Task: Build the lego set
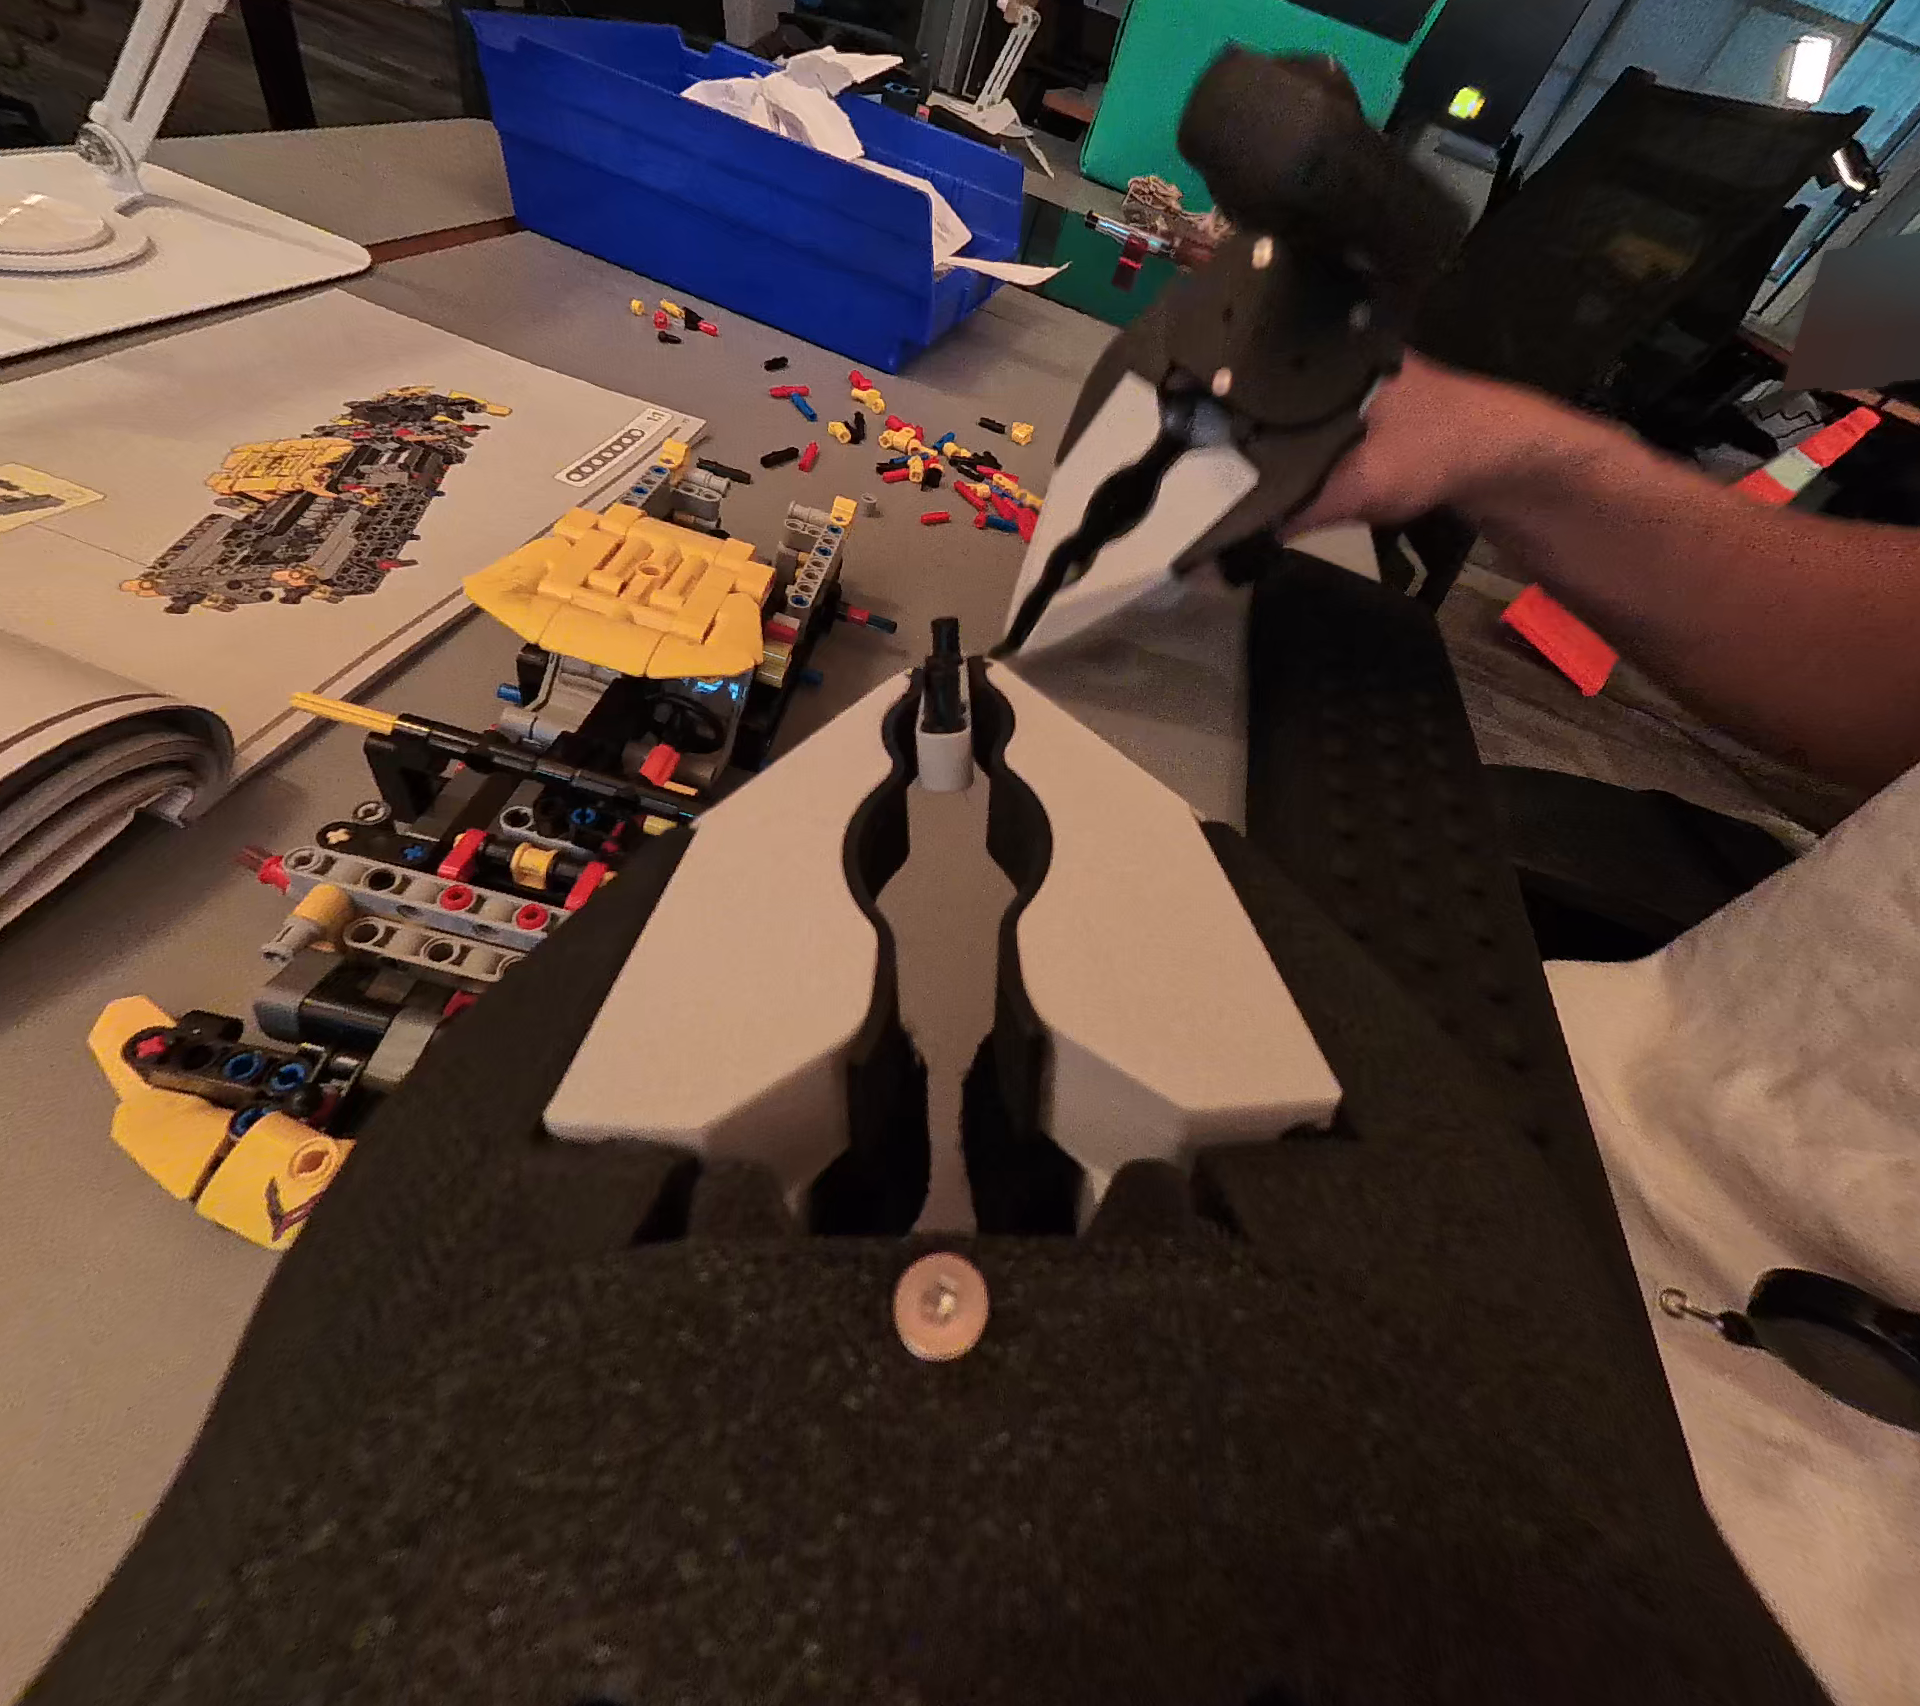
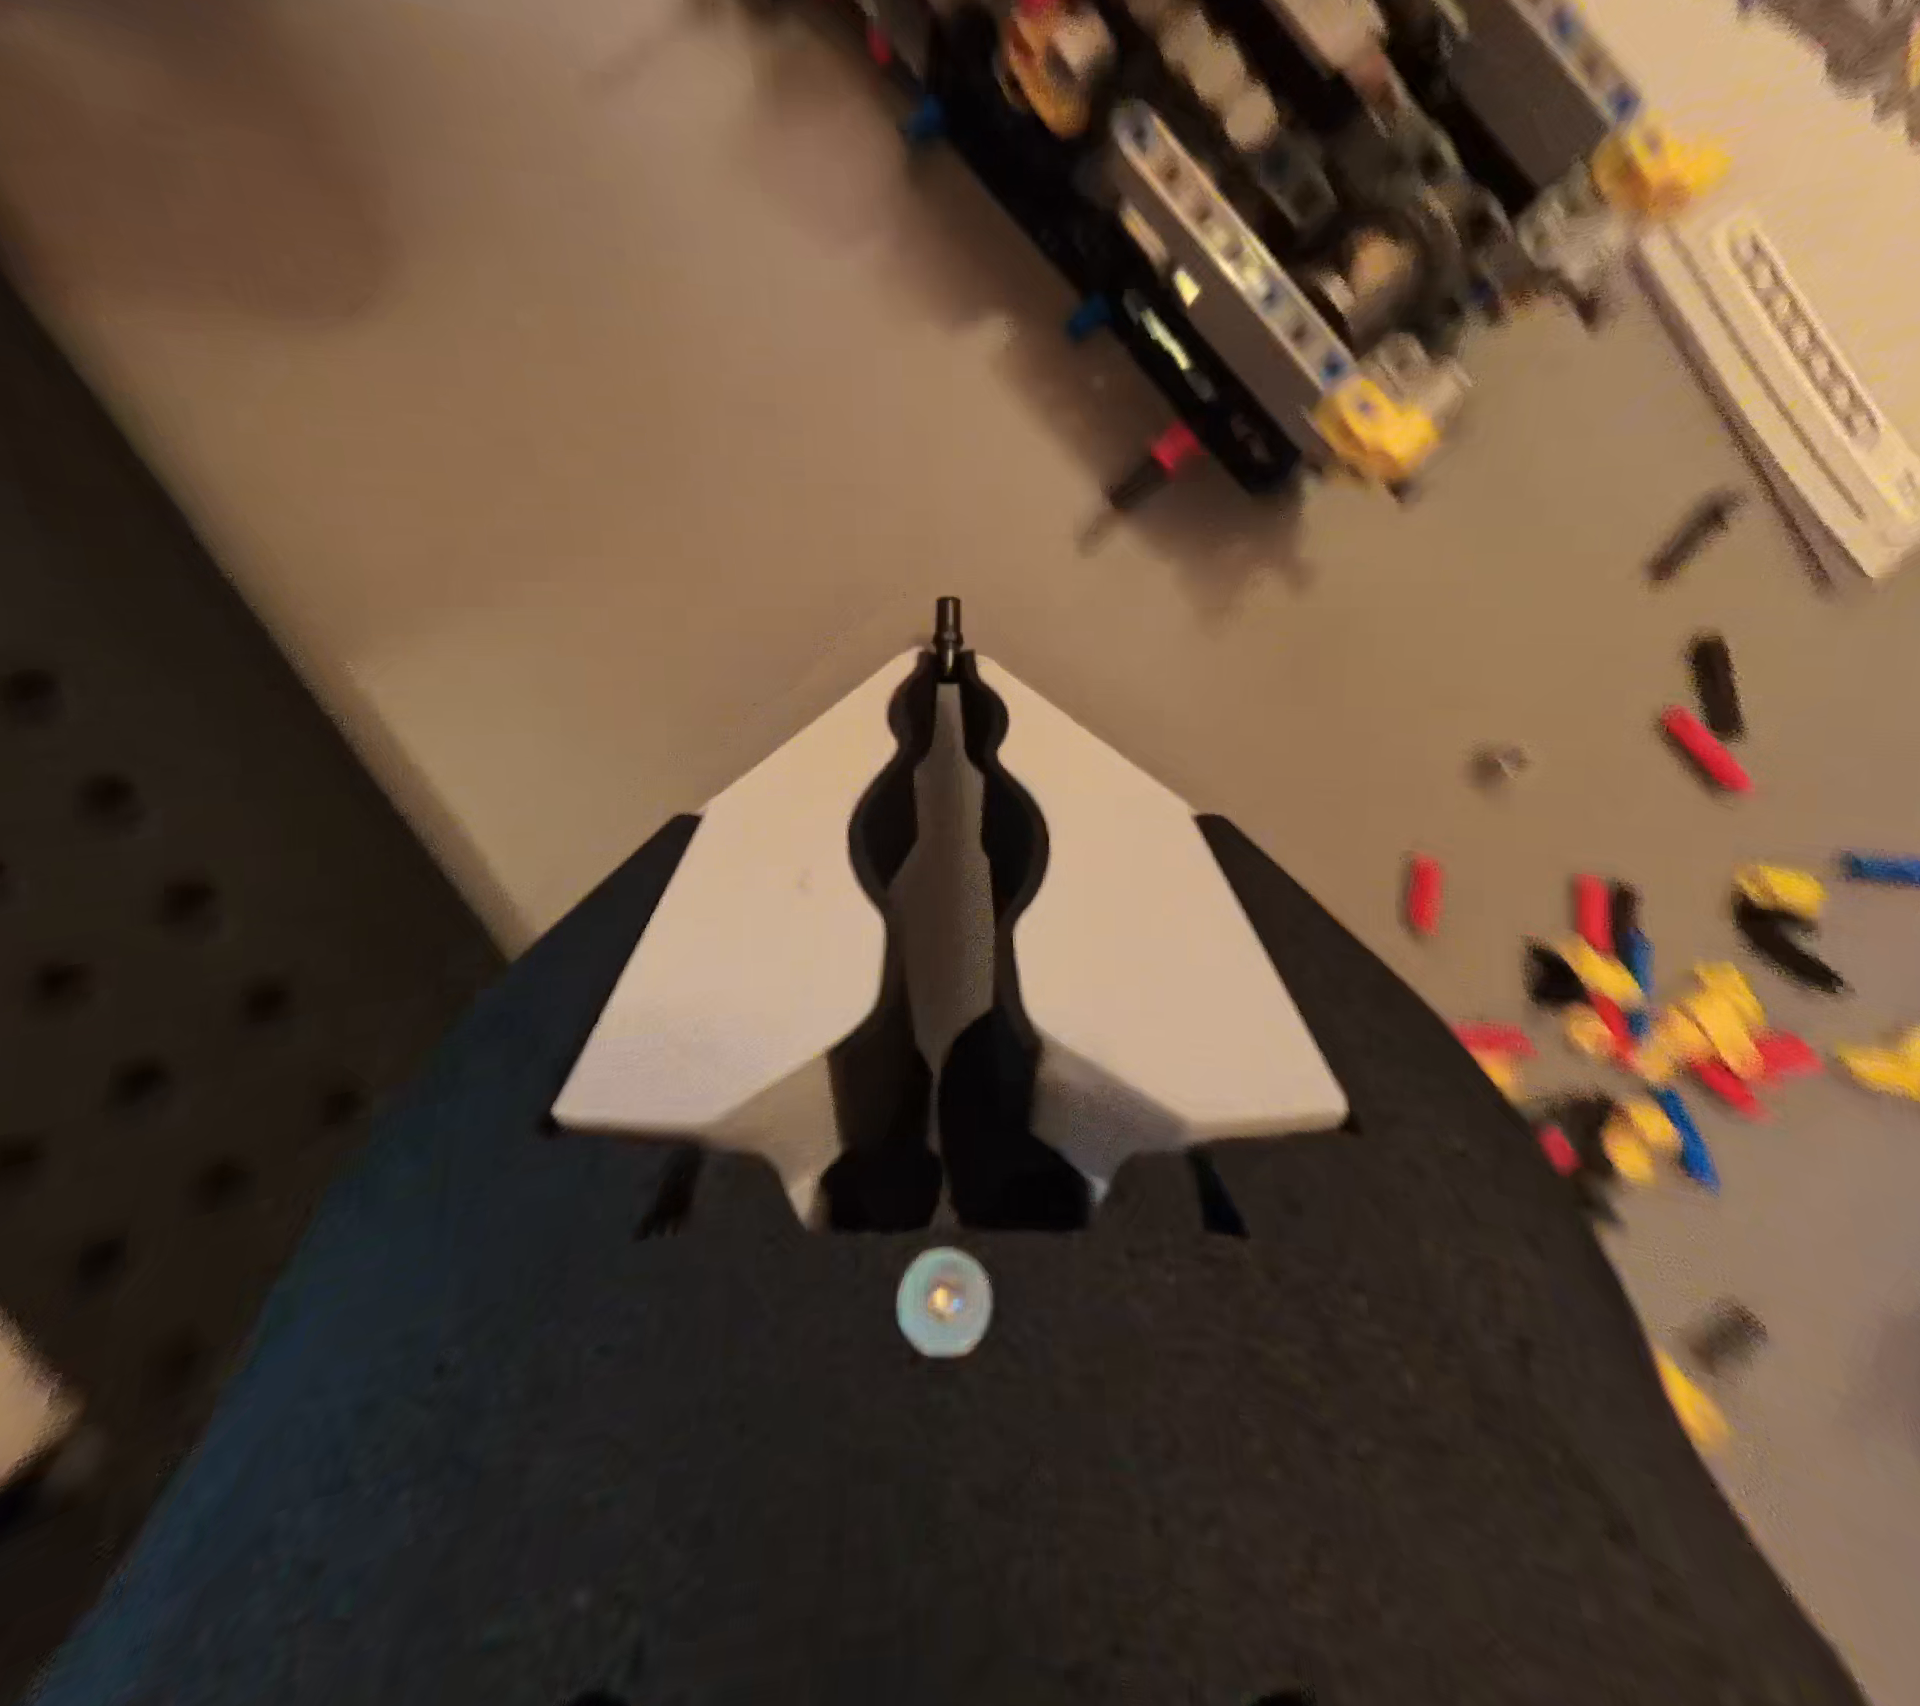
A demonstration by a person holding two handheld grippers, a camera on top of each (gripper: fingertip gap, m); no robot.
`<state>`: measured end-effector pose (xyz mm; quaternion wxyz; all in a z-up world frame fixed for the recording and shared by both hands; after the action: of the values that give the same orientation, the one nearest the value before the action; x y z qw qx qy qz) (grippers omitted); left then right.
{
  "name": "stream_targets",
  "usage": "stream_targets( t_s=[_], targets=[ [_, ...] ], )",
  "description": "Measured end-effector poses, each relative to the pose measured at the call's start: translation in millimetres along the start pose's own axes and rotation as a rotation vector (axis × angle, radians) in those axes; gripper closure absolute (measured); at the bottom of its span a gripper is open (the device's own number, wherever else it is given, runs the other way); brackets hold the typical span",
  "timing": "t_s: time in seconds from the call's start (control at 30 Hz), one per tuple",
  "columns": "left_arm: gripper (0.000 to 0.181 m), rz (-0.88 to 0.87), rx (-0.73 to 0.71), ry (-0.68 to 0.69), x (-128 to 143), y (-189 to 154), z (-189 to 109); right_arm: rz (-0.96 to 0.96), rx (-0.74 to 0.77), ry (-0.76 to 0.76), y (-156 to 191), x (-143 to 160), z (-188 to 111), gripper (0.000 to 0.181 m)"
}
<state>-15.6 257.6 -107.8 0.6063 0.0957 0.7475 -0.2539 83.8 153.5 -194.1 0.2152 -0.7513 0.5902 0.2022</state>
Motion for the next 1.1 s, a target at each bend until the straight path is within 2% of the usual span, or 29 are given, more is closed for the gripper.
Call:
stream_targets(
  t_s=[0.07, 0.2, 0.37, 0.6, 0.87, 1.03, 1.1],
  targets=[
    [0.174, 0.005, -0.005, 0.003, 0, 0, 0, 0.072, -0.021, 0.212, -17, 24, -31, 0.178],
    [0.174, -0.004, 0.006, 0.013, 2, -2, 2, 0.227, -0.056, 0.770, -28, 96, -86, 0.178],
    [0.174, -0.011, 0.005, 0.026, 5, -1, 2, 0.327, -0.054, 1.097, -32, 141, -101, 0.178],
    [0.174, -0.037, 0.017, 0.012, 3, -1, 1, 0.427, -0.060, 1.249, -36, 165, -110, 0.177],
    [0.174, -0.025, 0.013, 0.025, 5, -1, 1, 0.403, -0.058, 1.250, -43, 170, -109, 0.176],
    [0.174, -0.025, 0.017, 0.024, 5, -1, 2, 0.385, -0.065, 1.237, -41, 172, -107, 0.159],
    [0.174, -0.023, 0.017, 0.024, 5, -2, 1, 0.372, -0.057, 1.224, -42, 172, -108, 0.159]
  ],
)
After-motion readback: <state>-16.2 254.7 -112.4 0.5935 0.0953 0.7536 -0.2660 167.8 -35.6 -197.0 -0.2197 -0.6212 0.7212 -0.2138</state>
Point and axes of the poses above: each gripper's, where its closed fingertips meet, z out along the fingers, x out of its underside, y = z × x across the jaws, the point moved 1 cm from there along -z, back along the fingers, and after that the axes turned 3 degrees about -y, right-handed, at the moved point
